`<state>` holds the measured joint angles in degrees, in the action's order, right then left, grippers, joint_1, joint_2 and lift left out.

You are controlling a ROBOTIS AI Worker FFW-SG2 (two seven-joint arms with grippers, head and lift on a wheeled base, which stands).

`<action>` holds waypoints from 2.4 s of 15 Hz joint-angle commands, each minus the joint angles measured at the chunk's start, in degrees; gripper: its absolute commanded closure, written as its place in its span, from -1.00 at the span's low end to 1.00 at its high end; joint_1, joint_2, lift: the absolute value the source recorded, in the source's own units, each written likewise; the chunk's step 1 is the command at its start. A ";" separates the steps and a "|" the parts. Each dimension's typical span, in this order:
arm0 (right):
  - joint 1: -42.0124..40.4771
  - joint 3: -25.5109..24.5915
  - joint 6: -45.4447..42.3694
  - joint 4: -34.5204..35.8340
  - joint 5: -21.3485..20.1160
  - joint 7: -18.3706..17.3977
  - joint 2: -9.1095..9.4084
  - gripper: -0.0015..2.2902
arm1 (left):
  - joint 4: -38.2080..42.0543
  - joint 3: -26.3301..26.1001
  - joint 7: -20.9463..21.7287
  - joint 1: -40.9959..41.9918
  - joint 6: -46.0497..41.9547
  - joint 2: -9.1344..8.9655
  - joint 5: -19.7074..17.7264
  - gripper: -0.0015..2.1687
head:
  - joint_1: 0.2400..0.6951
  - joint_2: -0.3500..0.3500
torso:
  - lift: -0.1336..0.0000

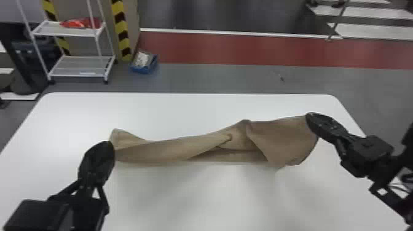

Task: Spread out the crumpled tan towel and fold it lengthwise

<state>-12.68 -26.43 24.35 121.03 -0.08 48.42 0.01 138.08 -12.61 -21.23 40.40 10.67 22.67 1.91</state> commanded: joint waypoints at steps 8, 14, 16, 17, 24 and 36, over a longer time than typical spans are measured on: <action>6.17 -21.12 3.03 -12.83 5.35 -0.60 -5.02 0.48 | 2.20 7.86 -0.57 1.08 -0.16 0.01 -4.19 0.28 | 1.00 -0.91 | -0.87; 7.84 -19.01 5.84 -11.52 4.03 -1.04 -8.18 0.48 | 3.87 11.47 0.13 0.91 1.07 0.98 -6.74 0.28 | 1.00 -1.00 | -0.87; 10.21 -16.73 7.60 -11.52 3.24 -0.95 -8.27 0.48 | 4.04 11.20 1.54 -1.55 3.53 0.98 -7.80 0.28 | 1.00 -0.96 | -0.87; 11.36 -15.15 7.78 -11.69 2.27 -0.95 -8.36 0.48 | 4.04 10.94 2.07 -3.93 4.94 1.06 -8.15 0.28 | 1.00 -0.93 | -0.87; 32.10 -4.69 7.25 -30.24 -5.64 -0.60 -10.91 0.48 | -11.34 9.01 6.02 -32.84 18.48 0.80 -15.79 0.28 | 0.71 -0.59 | -0.87; 50.29 -1.44 -16.48 -54.67 -11.61 -2.36 -14.16 0.48 | -31.11 8.39 9.18 -56.66 23.40 0.36 -24.23 0.28 | -0.53 -0.23 | -0.87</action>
<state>41.75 -27.25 9.19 66.24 -14.92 45.30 -12.63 103.37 -5.24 -12.62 -19.98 32.06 22.87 -20.67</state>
